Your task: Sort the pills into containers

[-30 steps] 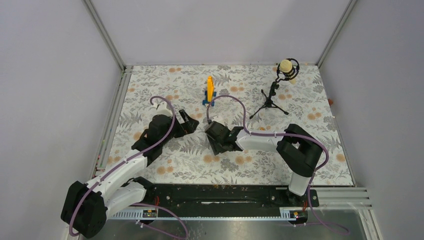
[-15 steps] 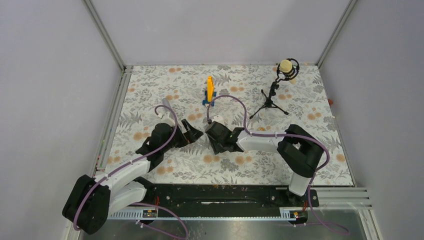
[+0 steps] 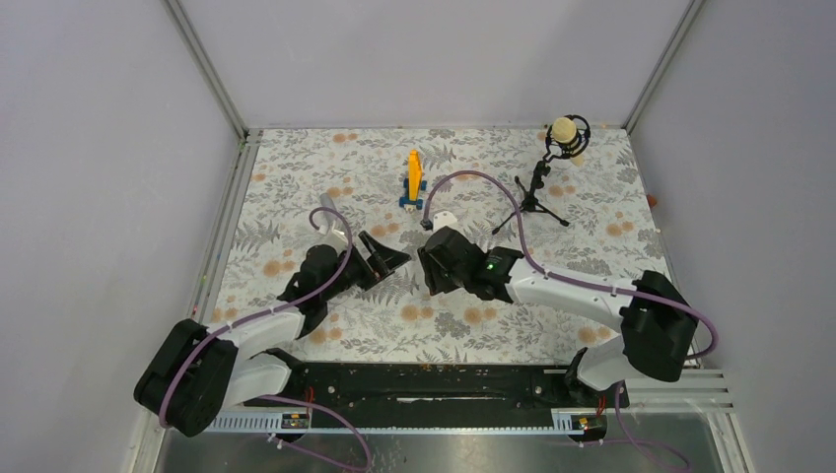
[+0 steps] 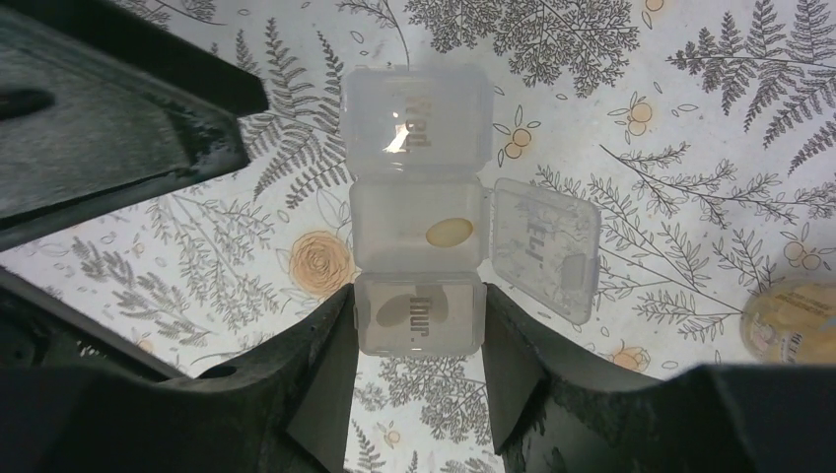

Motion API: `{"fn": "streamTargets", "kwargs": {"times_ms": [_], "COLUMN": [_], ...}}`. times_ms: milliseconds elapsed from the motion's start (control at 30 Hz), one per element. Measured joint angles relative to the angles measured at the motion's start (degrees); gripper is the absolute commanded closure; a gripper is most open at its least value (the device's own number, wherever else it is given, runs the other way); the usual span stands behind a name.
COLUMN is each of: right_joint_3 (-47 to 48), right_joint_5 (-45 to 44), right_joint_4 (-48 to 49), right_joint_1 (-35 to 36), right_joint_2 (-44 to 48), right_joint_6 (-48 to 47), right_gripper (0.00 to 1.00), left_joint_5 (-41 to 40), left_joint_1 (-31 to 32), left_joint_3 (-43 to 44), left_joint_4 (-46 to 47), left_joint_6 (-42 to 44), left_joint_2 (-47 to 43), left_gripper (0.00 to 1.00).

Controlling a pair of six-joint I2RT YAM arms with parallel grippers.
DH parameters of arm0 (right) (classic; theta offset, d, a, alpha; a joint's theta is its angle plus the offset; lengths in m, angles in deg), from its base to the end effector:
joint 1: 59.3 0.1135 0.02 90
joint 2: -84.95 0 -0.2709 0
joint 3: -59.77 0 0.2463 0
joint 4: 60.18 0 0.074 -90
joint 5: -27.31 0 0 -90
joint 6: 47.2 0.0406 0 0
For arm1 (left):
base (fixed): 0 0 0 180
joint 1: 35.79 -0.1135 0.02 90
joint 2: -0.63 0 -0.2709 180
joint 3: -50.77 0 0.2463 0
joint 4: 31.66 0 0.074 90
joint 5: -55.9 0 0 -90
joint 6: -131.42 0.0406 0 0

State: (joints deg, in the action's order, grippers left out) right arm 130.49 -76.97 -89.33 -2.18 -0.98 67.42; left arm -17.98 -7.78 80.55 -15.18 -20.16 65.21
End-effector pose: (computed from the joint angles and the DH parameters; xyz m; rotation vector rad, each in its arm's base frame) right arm 0.1819 0.2629 0.2399 -0.5389 2.2917 0.4246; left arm 0.1830 -0.1101 0.1821 -0.4004 2.0706 -1.2785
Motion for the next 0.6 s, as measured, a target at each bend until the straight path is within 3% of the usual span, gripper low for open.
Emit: {"fn": "streamTargets", "kwargs": {"times_ms": [267,600], "right_joint_3": [3.87,5.46], "right_joint_5": [3.1,5.99], "right_joint_4": [-6.47,-9.84], "right_joint_1": [0.0,0.02], "right_joint_2": [2.16,2.51], "right_joint_6": [-0.44,-0.48], "right_gripper": [0.61,0.62], "left_joint_5": [3.72,5.05], "left_joint_1": [0.76,2.62], "left_joint_3": [0.33,0.81], "left_joint_4": [8.31,14.78], "left_joint_6": [-3.28,-5.92], "left_joint_2": [4.31,8.68], "left_gripper": [0.12,0.38]}}
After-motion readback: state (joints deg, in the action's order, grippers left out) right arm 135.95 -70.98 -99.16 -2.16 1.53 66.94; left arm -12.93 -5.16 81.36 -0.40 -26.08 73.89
